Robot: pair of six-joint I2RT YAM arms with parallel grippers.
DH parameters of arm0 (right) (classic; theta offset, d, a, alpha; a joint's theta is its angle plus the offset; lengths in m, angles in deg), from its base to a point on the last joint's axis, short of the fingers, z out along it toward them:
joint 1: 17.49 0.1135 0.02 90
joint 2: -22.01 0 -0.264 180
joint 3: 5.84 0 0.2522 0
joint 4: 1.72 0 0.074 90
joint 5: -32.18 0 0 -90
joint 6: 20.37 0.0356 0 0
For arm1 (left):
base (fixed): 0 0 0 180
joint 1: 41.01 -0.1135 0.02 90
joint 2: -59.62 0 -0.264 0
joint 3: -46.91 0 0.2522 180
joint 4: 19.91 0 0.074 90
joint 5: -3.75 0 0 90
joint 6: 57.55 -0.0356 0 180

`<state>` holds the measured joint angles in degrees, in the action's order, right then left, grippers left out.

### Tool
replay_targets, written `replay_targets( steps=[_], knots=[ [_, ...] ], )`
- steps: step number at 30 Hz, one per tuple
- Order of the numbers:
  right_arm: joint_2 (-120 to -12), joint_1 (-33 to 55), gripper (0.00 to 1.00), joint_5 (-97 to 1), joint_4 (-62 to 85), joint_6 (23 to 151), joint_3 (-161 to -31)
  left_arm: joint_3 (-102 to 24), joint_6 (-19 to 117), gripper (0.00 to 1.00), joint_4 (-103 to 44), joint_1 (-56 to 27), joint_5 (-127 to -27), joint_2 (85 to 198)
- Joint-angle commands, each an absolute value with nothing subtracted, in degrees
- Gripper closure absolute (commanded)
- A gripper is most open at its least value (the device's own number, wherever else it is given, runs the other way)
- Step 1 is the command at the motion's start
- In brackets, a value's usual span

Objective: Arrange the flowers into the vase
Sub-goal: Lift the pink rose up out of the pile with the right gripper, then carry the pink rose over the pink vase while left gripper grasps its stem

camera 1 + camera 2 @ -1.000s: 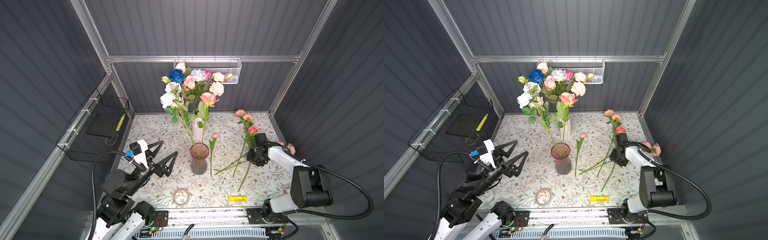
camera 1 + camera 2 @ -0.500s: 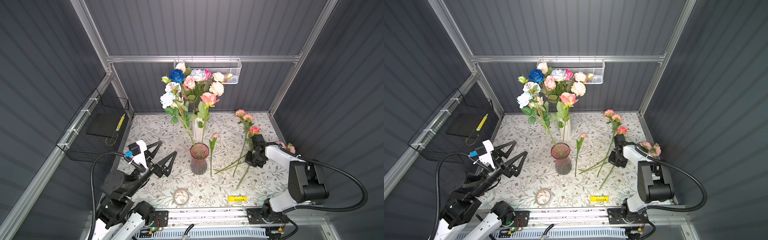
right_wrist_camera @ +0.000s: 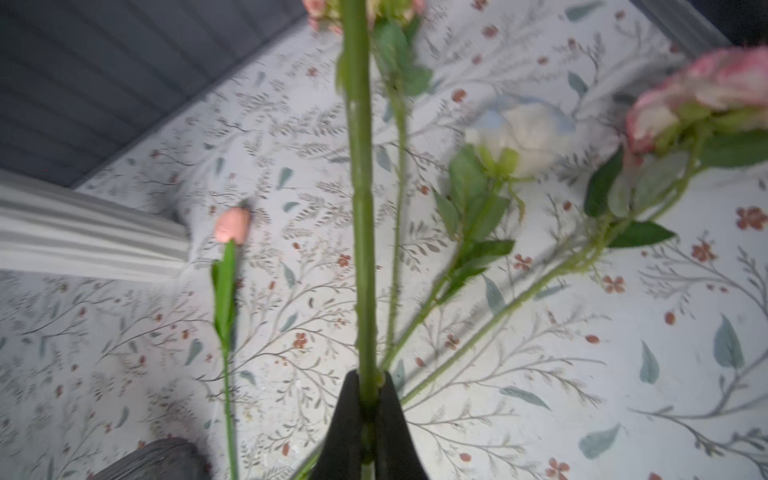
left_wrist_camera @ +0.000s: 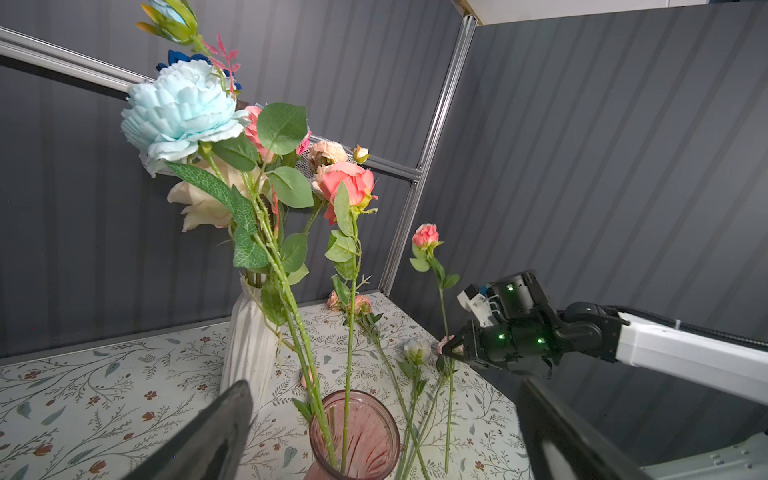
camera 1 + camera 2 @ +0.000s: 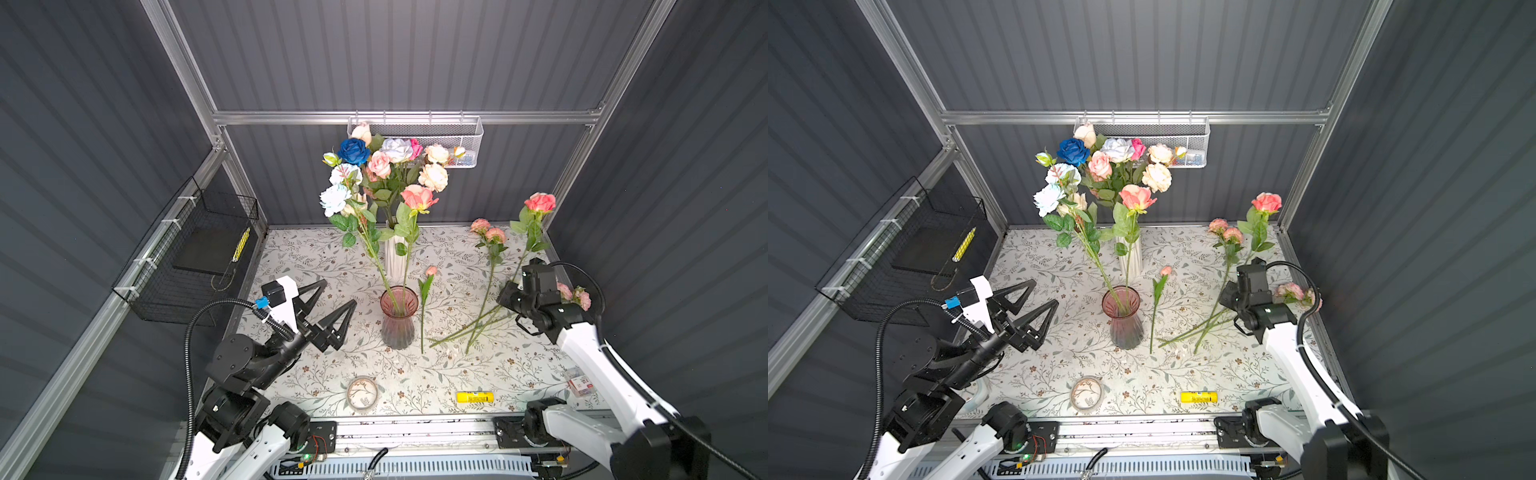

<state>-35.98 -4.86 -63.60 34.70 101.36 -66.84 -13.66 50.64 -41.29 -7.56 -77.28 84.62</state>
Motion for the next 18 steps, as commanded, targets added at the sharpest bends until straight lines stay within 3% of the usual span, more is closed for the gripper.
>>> replay_targets(
  steps=[1,8,14,18],
  knots=[
    [-29.5,1.1,1.0,-65.2,27.9,97.2,-67.1,-17.5,47.6,0.0,-42.4,-7.2,-74.1,85.6],
    [-20.2,13.0,1.0,-57.1,24.1,91.1,-71.5,-23.1,45.1,0.0,-45.5,-7.2,-64.9,91.7],
    [-25.3,25.5,1.0,-46.8,27.3,86.0,-80.5,-25.6,46.6,0.0,-41.6,-7.2,-56.6,97.4],
    [-31.5,32.8,1.0,-42.6,29.6,84.5,-86.3,-26.5,48.6,0.12,-36.3,-7.2,-49.0,101.3]
  ],
)
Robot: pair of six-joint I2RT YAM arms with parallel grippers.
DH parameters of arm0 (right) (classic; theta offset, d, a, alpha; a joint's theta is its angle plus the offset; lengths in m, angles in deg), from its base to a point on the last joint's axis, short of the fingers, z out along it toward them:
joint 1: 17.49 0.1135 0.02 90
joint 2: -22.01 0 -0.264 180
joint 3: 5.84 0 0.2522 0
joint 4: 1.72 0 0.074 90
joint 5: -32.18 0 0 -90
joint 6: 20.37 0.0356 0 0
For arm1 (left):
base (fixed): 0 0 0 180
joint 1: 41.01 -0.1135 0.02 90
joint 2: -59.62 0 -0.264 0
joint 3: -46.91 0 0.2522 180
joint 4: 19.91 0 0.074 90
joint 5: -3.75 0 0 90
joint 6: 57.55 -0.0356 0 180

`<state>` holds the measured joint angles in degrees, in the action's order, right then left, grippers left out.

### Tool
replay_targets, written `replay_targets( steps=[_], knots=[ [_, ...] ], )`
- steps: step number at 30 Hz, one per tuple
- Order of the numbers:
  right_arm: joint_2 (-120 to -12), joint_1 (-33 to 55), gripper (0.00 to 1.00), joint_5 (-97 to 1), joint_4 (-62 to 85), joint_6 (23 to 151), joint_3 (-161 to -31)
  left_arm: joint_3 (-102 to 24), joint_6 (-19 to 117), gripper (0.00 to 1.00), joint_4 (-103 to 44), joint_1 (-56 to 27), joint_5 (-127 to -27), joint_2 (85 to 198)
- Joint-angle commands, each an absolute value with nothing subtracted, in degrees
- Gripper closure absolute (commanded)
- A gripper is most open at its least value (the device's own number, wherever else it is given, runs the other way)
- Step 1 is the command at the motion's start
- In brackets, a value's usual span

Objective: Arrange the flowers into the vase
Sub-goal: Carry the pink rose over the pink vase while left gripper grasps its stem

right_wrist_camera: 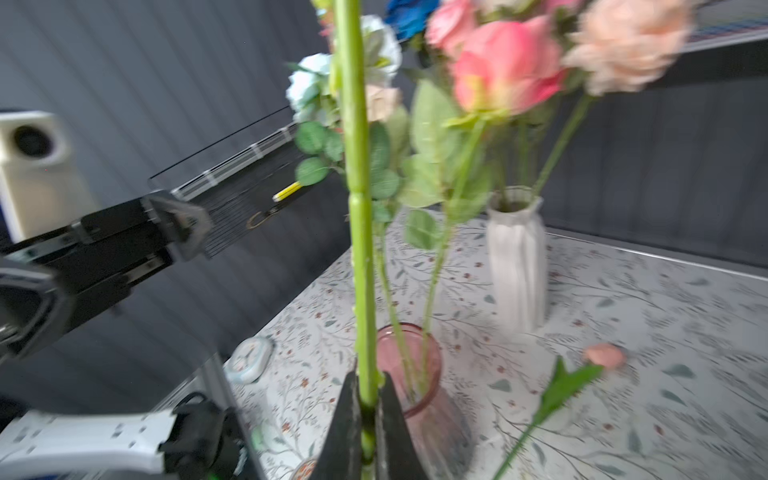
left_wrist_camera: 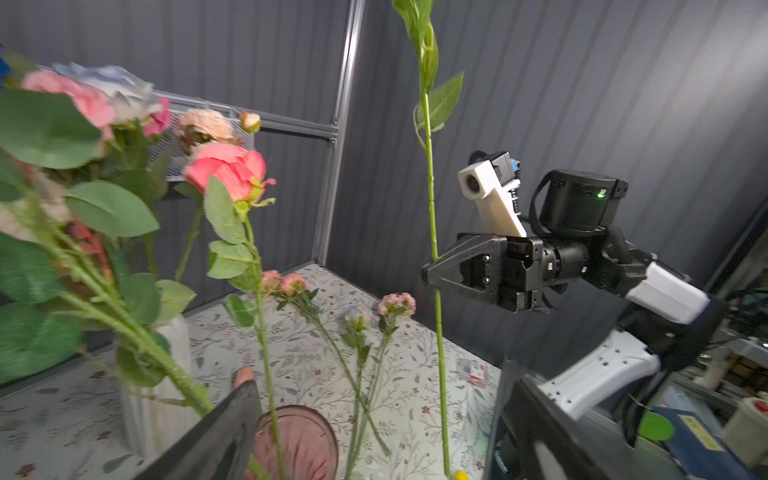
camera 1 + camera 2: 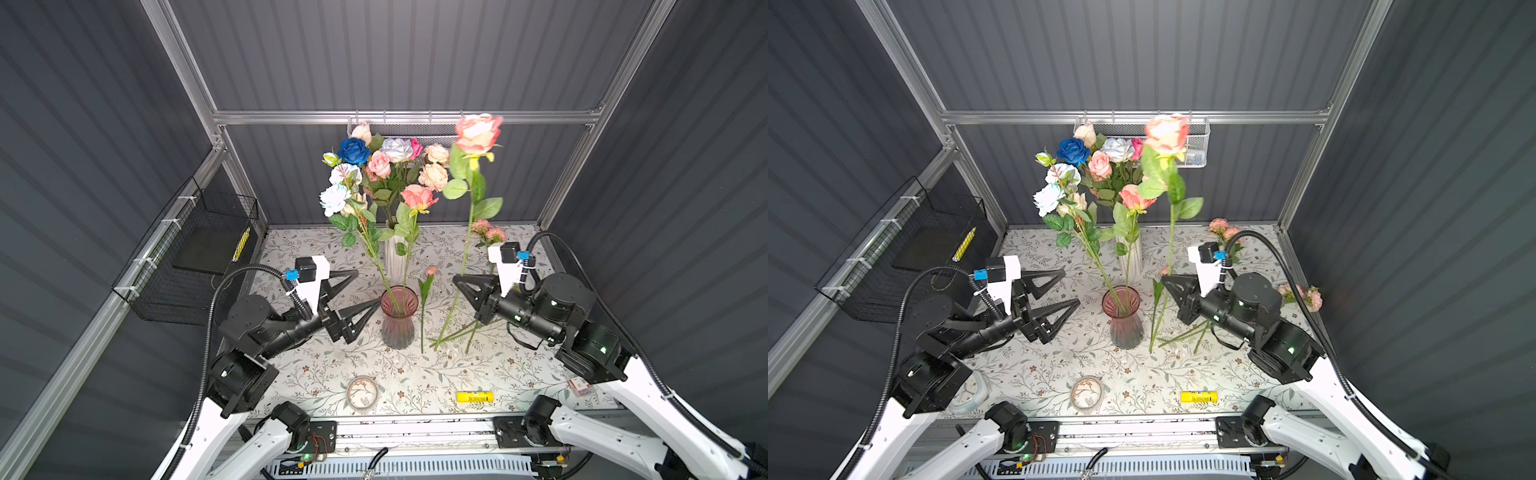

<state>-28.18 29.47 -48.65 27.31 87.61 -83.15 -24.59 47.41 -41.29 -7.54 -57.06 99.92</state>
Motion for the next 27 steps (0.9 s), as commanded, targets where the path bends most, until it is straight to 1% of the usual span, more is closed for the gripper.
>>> replay_targets(
  steps=[1,5,7,9,10,12,15,19,23,24,25,26,27],
  knots=[
    [-33.1,34.4,1.0,-41.3,30.1,84.1,-87.8,-26.4,49.7,0.14,-34.7,-7.2,-47.8,102.3],
    [-37.3,39.3,1.0,-39.6,30.2,83.0,-91.4,-26.3,52.1,0.19,-29.8,-7.2,-45.8,104.8],
    [-38.7,40.5,1.0,-39.2,29.0,83.3,-91.8,-25.6,53.5,0.26,-26.6,-7.2,-45.2,105.5],
    [-39.8,41.3,1.0,-39.1,27.9,84.1,-91.8,-25.2,54.4,0.31,-24.4,-7.2,-44.4,106.1],
    [-40.2,41.6,1.0,-37.0,27.3,84.3,-91.8,-25.2,54.8,0.33,-23.7,-7.2,-44.3,106.5],
    [-40.8,41.9,1.0,-36.6,26.3,84.7,-91.6,-25.2,55.2,0.35,-23.1,-7.2,-44.3,107.3],
    [-41.5,42.1,1.0,-36.1,25.5,85.0,-91.5,-25.6,55.7,0.41,-22.2,-7.2,-43.7,108.3],
    [-41.8,42.1,1.0,-36.3,25.4,85.0,-91.5,-26.0,55.9,0.59,-21.3,-7.2,-43.1,109.4],
    [-43.6,42.1,1.0,-36.7,26.1,85.0,-91.4,-26.6,55.9,0.79,-20.9,-7.2,-43.2,110.2],
    [-43.5,42.1,1.0,-37.2,26.4,84.9,-91.3,-26.9,55.9,0.86,-20.8,-7.2,-43.2,110.5],
    [-43.2,42.0,0.98,-37.8,26.7,84.9,-91.0,-27.3,55.8,0.93,-20.9,-7.2,-43.4,110.7],
    [-42.9,42.1,0.93,-37.9,26.8,85.0,-90.6,-27.8,55.4,1.0,-21.4,-7.2,-43.7,110.9],
    [-42.5,42.1,0.82,-40.1,27.0,84.9,-90.1,-28.6,54.7,1.0,-22.3,-7.2,-44.4,111.2]
  ],
)
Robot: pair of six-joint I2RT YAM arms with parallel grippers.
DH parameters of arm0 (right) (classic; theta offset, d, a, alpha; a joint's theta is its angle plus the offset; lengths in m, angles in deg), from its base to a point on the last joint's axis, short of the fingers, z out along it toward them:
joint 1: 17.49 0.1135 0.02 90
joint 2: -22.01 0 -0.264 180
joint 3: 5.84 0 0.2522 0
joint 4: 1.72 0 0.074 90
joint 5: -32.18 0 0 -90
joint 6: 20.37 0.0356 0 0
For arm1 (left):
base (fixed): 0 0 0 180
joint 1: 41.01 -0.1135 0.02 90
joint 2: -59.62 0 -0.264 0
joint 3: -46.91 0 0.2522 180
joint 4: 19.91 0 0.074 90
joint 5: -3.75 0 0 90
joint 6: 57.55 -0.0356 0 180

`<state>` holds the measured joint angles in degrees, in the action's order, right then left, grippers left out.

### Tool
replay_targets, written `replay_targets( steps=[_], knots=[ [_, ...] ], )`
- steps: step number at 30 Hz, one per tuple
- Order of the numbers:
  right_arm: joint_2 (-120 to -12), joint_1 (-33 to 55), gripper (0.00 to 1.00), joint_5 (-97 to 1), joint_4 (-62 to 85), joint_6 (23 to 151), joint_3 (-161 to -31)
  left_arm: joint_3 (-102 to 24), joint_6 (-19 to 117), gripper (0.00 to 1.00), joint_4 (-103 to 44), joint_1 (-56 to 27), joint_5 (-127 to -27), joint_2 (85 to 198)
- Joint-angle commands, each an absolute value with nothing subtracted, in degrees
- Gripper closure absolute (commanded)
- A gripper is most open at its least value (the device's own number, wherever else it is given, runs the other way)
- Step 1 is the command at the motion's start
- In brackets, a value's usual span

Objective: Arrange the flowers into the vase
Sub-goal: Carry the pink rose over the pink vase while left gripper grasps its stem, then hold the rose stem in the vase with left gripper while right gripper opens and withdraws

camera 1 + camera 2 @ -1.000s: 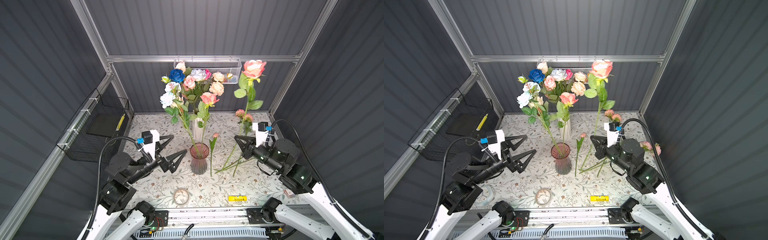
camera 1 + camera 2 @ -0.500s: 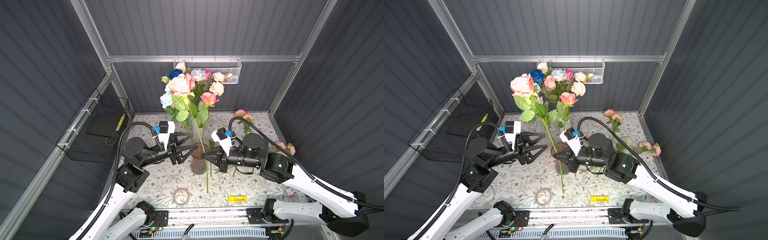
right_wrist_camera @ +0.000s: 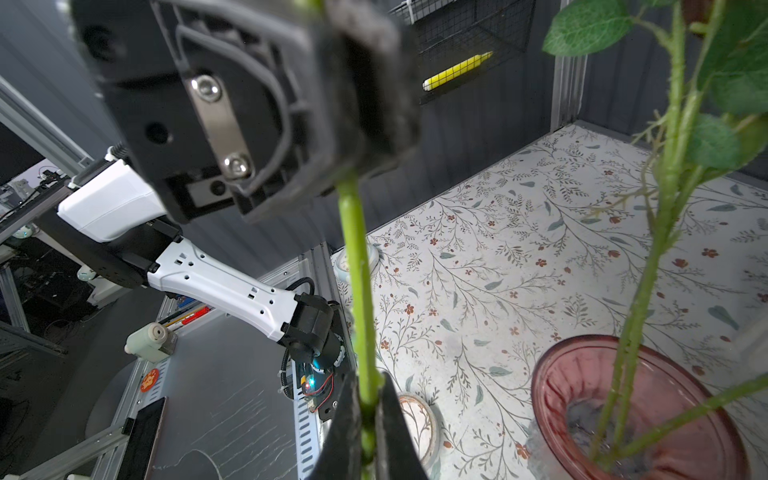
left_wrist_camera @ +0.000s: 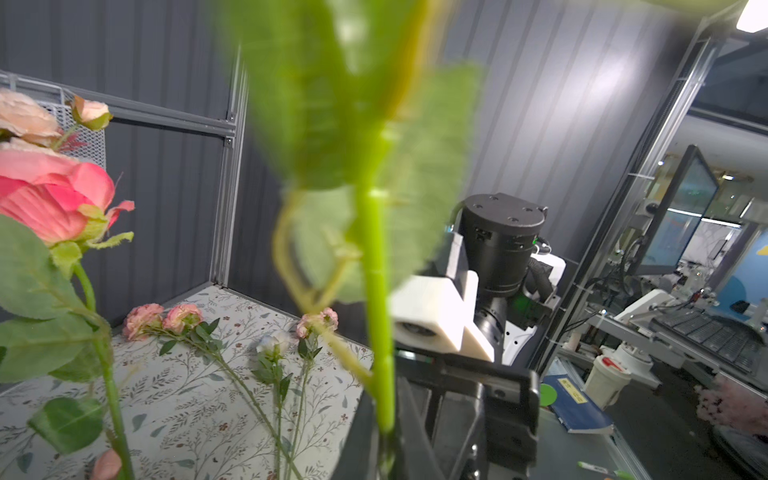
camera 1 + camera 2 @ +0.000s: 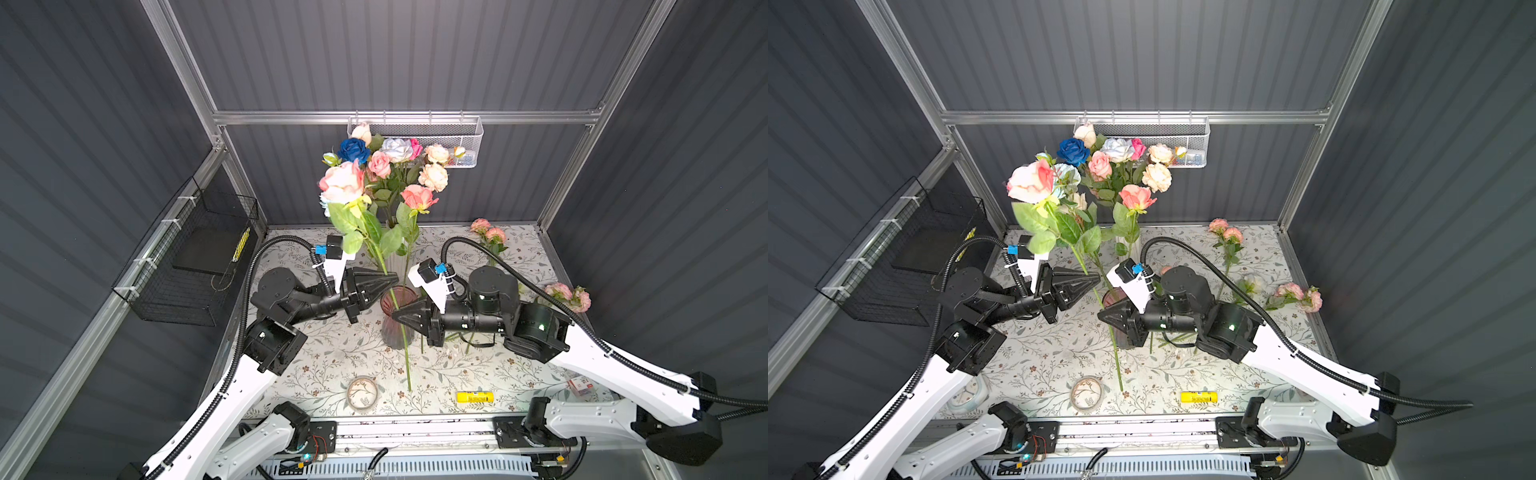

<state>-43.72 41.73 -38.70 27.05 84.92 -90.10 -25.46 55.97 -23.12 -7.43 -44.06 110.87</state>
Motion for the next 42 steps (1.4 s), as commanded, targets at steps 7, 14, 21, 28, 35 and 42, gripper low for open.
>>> replay_targets(
  steps=[7,14,21,28,35,42],
  knots=[
    [-32.8,41.8,0.37,-51.0,29.5,82.8,-86.0,-38.4,42.1,1.0,-33.4,-7.2,-51.2,115.0],
    [-23.2,41.7,0.36,-59.4,33.0,81.8,-83.5,-46.6,32.7,1.0,-33.5,-7.2,-57.4,122.8],
    [-18.6,41.7,0.35,-62.3,34.0,82.7,-81.0,-45.4,33.1,1.0,-28.8,-7.3,-58.8,129.1],
    [-17.1,41.6,0.31,-63.8,35.9,83.0,-79.5,-30.9,37.0,1.0,-22.4,-7.3,-64.1,127.0],
    [-18.0,41.5,0.24,-65.6,35.2,83.3,-78.8,-25.5,41.2,0.35,-19.4,-7.2,-69.4,121.7],
    [-17.6,41.1,0.2,-67.8,36.2,84.7,-77.8,-28.7,41.3,0.19,-22.6,-7.3,-70.5,116.3]
  ],
)
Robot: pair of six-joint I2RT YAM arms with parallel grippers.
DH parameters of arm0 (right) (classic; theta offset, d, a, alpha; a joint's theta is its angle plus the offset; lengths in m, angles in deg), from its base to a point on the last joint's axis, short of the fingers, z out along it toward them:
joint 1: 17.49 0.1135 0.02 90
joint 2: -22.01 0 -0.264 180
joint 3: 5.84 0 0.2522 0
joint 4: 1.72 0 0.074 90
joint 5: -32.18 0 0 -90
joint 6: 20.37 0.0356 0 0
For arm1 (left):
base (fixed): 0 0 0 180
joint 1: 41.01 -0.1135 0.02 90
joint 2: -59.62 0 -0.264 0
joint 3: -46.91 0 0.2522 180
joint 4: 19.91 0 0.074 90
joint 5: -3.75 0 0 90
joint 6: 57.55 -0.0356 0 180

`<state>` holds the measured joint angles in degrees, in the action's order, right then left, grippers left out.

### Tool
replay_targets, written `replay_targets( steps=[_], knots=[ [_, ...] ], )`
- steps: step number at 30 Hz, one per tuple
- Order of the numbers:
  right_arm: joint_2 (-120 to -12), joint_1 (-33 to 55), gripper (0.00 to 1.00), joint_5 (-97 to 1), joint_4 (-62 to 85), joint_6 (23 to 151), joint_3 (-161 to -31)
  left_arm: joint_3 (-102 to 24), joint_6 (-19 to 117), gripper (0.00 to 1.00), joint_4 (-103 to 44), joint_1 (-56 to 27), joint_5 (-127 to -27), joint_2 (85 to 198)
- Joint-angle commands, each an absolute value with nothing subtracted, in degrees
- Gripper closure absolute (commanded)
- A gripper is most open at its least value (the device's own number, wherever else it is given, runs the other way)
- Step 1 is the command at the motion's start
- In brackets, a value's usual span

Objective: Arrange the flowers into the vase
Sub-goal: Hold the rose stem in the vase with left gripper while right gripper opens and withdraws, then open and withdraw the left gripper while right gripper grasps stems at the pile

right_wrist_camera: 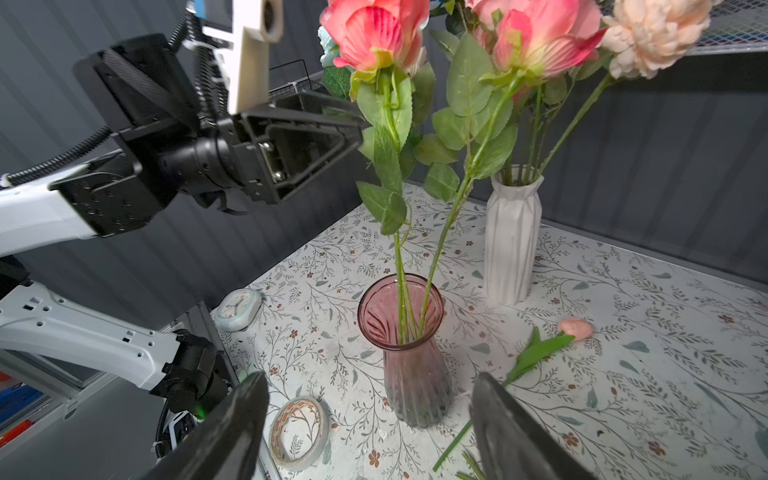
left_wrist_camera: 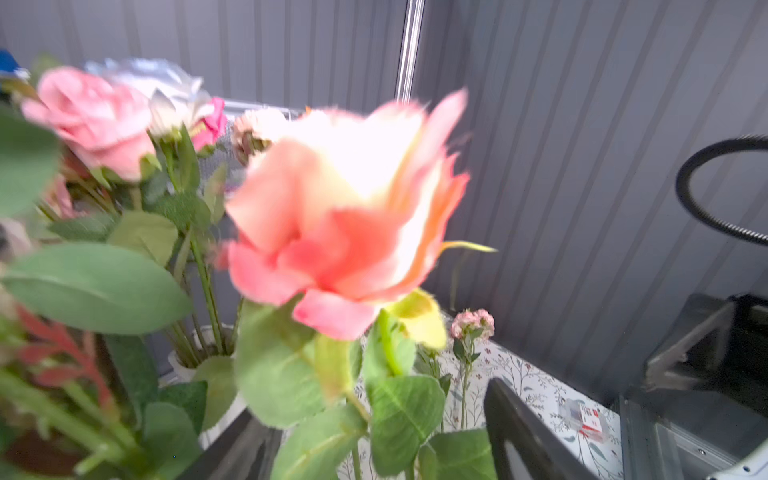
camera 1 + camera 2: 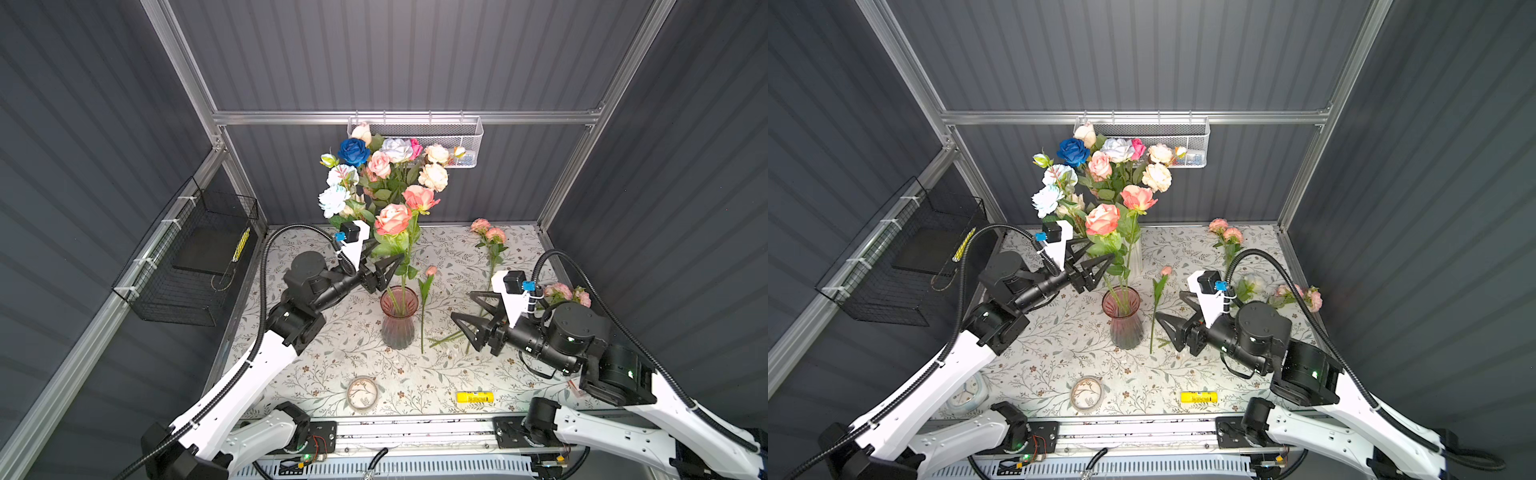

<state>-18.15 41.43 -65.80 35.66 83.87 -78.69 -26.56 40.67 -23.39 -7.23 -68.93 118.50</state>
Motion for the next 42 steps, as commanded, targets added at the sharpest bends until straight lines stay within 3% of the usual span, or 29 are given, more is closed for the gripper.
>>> replay_targets(
  steps=[1,4,6,9,17,22,25,30,42],
  knots=[
    [-17.3,41.0,0.19,-68.2,36.6,85.1,-77.5,-28.8,41.3,0.17,-22.8,-7.3,-71.0,115.2],
    [-16.6,40.7,0.19,-70.3,37.7,86.6,-76.4,-29.3,41.3,0.11,-24.3,-7.3,-72.6,112.0],
    [-15.9,40.1,0.18,-71.8,38.4,88.1,-74.8,-29.5,41.3,0.0,-25.5,-7.3,-73.9,109.7],
    [-15.4,37.3,0.17,-72.9,39.1,91.5,-72.1,-29.1,41.2,0.0,-27.3,-7.3,-75.1,106.1],
    [-21.6,13.1,0.2,-61.8,40.6,105.7,-63.5,-21.7,45.7,0.0,-30.4,-7.2,-75.6,96.2],
    [-31.4,-0.1,0.23,-55.4,37.9,108.3,-60.2,-17.0,48.4,0.0,-33.0,-7.2,-75.3,90.4],
    [-37.6,-4.2,0.3,-54.8,34.7,106.4,-59.7,-15.3,48.8,0.0,-35.1,-7.2,-75.7,87.4],
    [-51.0,-8.2,0.42,-55.6,30.9,103.8,-64.1,-13.6,49.4,0.0,-37.1,-7.2,-76.3,83.8],
    [-76.6,-11.8,0.6,-59.5,33.5,101.0,-79.9,-13.0,49.8,0.0,-38.8,-7.2,-75.4,80.8]
  ],
)
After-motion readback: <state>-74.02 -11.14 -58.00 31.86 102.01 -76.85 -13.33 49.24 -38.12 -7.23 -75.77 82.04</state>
